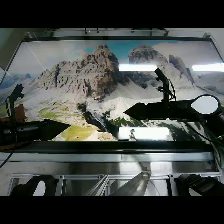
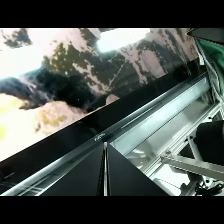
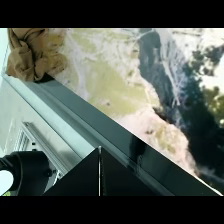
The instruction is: Fold the shirts.
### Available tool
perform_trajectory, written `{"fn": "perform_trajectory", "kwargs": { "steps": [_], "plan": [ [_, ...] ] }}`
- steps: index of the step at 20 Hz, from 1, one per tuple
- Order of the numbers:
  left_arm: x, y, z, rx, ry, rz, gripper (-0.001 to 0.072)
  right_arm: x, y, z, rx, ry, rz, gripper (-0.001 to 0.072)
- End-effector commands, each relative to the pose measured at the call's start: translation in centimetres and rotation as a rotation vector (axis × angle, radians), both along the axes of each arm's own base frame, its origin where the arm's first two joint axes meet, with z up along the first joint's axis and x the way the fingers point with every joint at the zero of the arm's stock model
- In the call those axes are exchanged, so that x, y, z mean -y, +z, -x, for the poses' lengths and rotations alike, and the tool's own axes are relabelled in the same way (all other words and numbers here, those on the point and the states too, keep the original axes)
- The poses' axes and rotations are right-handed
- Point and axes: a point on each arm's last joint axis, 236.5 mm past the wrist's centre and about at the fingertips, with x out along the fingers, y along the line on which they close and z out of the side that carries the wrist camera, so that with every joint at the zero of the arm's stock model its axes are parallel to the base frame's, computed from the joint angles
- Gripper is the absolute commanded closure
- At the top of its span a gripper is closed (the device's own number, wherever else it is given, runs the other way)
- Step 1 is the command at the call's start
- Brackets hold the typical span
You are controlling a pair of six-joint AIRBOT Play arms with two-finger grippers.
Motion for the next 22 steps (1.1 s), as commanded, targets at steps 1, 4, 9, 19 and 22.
{"fn": "perform_trajectory", "kwargs": {
  "steps": [1,4,9,19,22],
  "plan": [
    [0.0,0.0,-0.1,0.002,0.003,-0.001,0.0689,0.0,0.0,0.0,-0.001,0.001,0.0,0.0694],
    [-0.3,0.1,-0.6,0.016,0.023,-0.006,0.069,0.0,0.0,0.0,-0.001,0.001,0.0,0.0694],
    [-12.0,1.1,-5.9,0.073,0.439,-0.344,0.0213,0.0,0.0,0.0,-0.001,0.001,-0.001,0.0694],
    [-30.2,-5.1,-4.4,-0.256,0.88,-0.518,-0.0005,0.1,0.1,-0.6,0.013,-0.024,-0.003,0.0694],
    [-31.4,-10.1,-3.7,-0.394,0.776,-0.625,-0.0006,0.3,0.5,-1.9,0.039,-0.072,-0.011,0.0694]
  ]
}}
